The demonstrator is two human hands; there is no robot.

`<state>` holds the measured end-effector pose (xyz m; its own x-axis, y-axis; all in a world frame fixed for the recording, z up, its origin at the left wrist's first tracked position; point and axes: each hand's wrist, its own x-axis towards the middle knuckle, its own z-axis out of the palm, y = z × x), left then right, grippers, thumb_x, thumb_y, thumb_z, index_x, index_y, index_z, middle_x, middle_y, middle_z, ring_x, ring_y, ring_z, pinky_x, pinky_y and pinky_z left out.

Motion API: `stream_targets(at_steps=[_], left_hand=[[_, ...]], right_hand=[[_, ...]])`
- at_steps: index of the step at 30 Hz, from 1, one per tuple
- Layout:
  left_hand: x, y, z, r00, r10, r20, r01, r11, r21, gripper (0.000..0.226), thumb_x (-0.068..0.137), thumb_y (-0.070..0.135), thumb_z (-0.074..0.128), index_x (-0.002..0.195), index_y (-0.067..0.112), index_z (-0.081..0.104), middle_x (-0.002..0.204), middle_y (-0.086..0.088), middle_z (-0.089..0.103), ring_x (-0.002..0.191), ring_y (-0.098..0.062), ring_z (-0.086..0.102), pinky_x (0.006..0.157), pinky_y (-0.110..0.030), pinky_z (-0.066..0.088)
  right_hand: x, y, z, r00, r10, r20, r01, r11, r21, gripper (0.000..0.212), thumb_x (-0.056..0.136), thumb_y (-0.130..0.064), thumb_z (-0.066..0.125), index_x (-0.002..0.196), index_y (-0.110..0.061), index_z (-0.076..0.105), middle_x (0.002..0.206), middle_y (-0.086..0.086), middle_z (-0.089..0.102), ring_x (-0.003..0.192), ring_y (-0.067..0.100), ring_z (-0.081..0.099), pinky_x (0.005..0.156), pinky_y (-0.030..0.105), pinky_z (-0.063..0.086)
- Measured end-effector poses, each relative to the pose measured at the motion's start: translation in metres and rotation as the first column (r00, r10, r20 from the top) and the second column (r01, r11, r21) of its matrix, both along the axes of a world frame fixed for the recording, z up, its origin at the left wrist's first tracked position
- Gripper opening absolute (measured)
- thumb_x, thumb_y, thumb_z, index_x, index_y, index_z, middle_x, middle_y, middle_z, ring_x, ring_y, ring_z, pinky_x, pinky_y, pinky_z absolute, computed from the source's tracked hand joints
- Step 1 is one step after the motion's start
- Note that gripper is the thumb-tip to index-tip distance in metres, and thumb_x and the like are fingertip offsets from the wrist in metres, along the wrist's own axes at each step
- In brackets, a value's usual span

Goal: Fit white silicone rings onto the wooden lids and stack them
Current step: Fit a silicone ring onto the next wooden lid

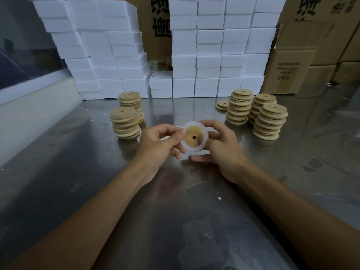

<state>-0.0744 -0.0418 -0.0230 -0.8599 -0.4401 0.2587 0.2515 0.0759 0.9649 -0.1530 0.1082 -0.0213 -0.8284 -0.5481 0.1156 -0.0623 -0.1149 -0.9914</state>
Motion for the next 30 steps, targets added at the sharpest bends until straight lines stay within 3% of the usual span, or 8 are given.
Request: stream_targets(at_steps=[3, 5, 7, 11, 13, 16, 23, 30], left_hand=[[-0.005, 0.002, -0.008, 0.99, 0.127, 0.063, -0.121, 0.989, -0.083, 0.01, 0.084, 0.019, 0.076, 0.079, 0.011, 0.071, 0.065, -0.009, 0.069, 0.054, -0.019, 0.064, 0.049, -0.028, 0.054], [-0.008, 0.003, -0.012, 0.973, 0.207, 0.102, -0.197, 0.975, -0.105, 0.013, 0.086, 0.019, 0.075, 0.078, 0.011, 0.067, 0.055, -0.005, 0.066, 0.048, -0.018, 0.062, 0.05, -0.031, 0.056], [-0.01, 0.004, -0.015, 0.973, 0.203, 0.114, -0.194, 0.977, -0.084, 0.014, 0.087, 0.017, 0.074, 0.078, 0.009, 0.066, 0.052, -0.006, 0.064, 0.045, -0.02, 0.061, 0.049, -0.03, 0.054], [-0.009, 0.004, -0.017, 0.976, 0.201, 0.088, -0.194, 0.978, -0.082, 0.015, 0.089, 0.016, 0.072, 0.079, 0.008, 0.064, 0.053, -0.008, 0.064, 0.045, -0.02, 0.062, 0.046, -0.027, 0.052], [-0.009, 0.004, -0.017, 0.973, 0.22, 0.065, -0.214, 0.973, -0.086, 0.015, 0.09, 0.014, 0.07, 0.079, 0.01, 0.061, 0.059, -0.005, 0.066, 0.045, -0.022, 0.063, 0.046, -0.03, 0.053], [-0.009, 0.007, -0.018, 0.976, 0.219, 0.004, -0.215, 0.96, -0.179, 0.017, 0.091, 0.012, 0.068, 0.078, 0.019, 0.058, 0.076, 0.0, 0.069, 0.046, -0.024, 0.064, 0.044, -0.031, 0.054], [-0.009, 0.007, -0.017, 0.974, 0.216, -0.061, -0.225, 0.932, -0.285, 0.033, 0.096, 0.015, 0.06, 0.072, 0.038, 0.06, 0.078, 0.011, 0.067, 0.045, -0.024, 0.064, 0.04, -0.032, 0.053], [-0.01, 0.005, -0.017, 0.96, 0.277, -0.042, -0.278, 0.923, -0.265, 0.018, 0.095, 0.013, 0.062, 0.08, 0.021, 0.056, 0.077, 0.005, 0.069, 0.043, -0.025, 0.064, 0.04, -0.032, 0.053]], right_hand=[[0.003, -0.006, 0.003, 0.987, 0.05, 0.154, -0.039, 0.997, -0.072, 0.026, 0.095, -0.003, 0.051, 0.101, -0.018, 0.07, 0.09, 0.007, 0.074, 0.082, 0.024, 0.071, 0.07, 0.036, 0.061], [0.003, -0.007, 0.005, 0.981, 0.048, 0.187, -0.035, 0.997, -0.073, 0.022, 0.1, -0.023, 0.05, 0.099, -0.019, 0.072, 0.092, 0.007, 0.073, 0.085, 0.023, 0.071, 0.075, 0.038, 0.062], [0.005, -0.008, 0.002, 0.994, 0.04, 0.105, -0.036, 0.998, -0.043, 0.028, 0.101, -0.035, 0.051, 0.103, -0.016, 0.071, 0.096, 0.008, 0.073, 0.088, 0.019, 0.07, 0.077, 0.039, 0.062], [0.01, -0.01, -0.007, 0.966, -0.056, -0.25, 0.07, 0.996, 0.048, 0.014, 0.098, -0.021, 0.059, 0.106, -0.015, 0.068, 0.097, 0.011, 0.07, 0.085, 0.024, 0.071, 0.062, 0.037, 0.062], [0.008, -0.01, -0.008, 0.939, -0.116, -0.323, 0.142, 0.988, 0.057, 0.009, 0.096, -0.02, 0.062, 0.099, -0.016, 0.069, 0.09, 0.006, 0.071, 0.08, 0.027, 0.071, 0.06, 0.041, 0.062], [0.004, -0.008, -0.009, 0.878, -0.184, -0.441, 0.246, 0.965, 0.088, 0.007, 0.093, -0.022, 0.067, 0.089, -0.019, 0.071, 0.081, -0.007, 0.071, 0.078, 0.016, 0.07, 0.063, 0.046, 0.06], [0.004, -0.005, -0.007, 0.819, -0.169, -0.548, 0.256, 0.963, 0.086, 0.006, 0.091, -0.023, 0.07, 0.085, -0.021, 0.07, 0.079, -0.012, 0.072, 0.076, 0.006, 0.069, 0.068, 0.039, 0.059], [0.005, -0.004, -0.006, 0.853, -0.173, -0.492, 0.23, 0.972, 0.057, 0.009, 0.092, -0.022, 0.069, 0.084, -0.02, 0.065, 0.078, -0.008, 0.072, 0.072, 0.004, 0.071, 0.062, 0.02, 0.055]])
